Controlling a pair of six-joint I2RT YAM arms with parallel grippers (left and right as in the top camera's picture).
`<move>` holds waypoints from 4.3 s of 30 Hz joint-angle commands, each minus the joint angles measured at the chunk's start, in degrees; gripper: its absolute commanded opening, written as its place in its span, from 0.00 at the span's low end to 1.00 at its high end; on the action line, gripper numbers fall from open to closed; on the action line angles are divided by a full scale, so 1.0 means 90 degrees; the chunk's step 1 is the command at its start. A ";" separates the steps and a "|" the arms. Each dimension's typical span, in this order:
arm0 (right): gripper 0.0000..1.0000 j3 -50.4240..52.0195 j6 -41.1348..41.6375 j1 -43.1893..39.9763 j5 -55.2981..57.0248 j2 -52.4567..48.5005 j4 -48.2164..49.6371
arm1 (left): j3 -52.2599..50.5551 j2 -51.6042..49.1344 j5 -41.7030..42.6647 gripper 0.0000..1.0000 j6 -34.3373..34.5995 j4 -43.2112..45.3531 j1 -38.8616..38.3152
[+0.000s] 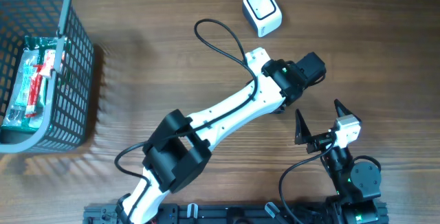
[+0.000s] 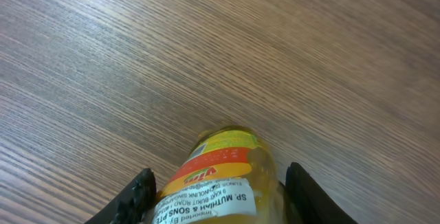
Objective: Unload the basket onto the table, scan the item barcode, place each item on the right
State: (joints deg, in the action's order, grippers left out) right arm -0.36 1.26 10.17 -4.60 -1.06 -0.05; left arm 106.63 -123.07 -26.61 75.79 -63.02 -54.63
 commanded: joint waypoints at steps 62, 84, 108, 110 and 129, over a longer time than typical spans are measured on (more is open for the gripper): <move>1.00 0.0005 0.0039 -0.0032 0.0083 0.0015 0.0015 | 0.0566 0.1209 0.4303 1.00 -0.9568 -0.0835 0.1513; 1.00 0.0005 0.0039 -0.0032 0.0083 0.0015 0.0015 | 0.0563 0.0119 0.3169 1.00 -0.8789 -0.0488 0.1095; 1.00 0.0005 0.0039 -0.0032 0.0083 0.0015 0.0015 | 0.0529 0.0034 0.3208 0.51 -0.8599 -0.0345 0.1015; 1.00 0.0005 0.0039 -0.0032 0.0083 0.0015 0.0015 | 0.0444 0.0034 0.3208 0.51 -0.8480 -0.0282 0.0998; 1.00 0.0005 0.0036 -0.0032 0.0083 0.0015 0.0015 | 0.0022 0.0041 0.2941 0.21 -0.6700 0.0131 0.0957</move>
State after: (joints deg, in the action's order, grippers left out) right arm -0.36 1.26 10.17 -4.60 -1.06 -0.05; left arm 107.55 -121.84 0.45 6.02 -62.04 -45.91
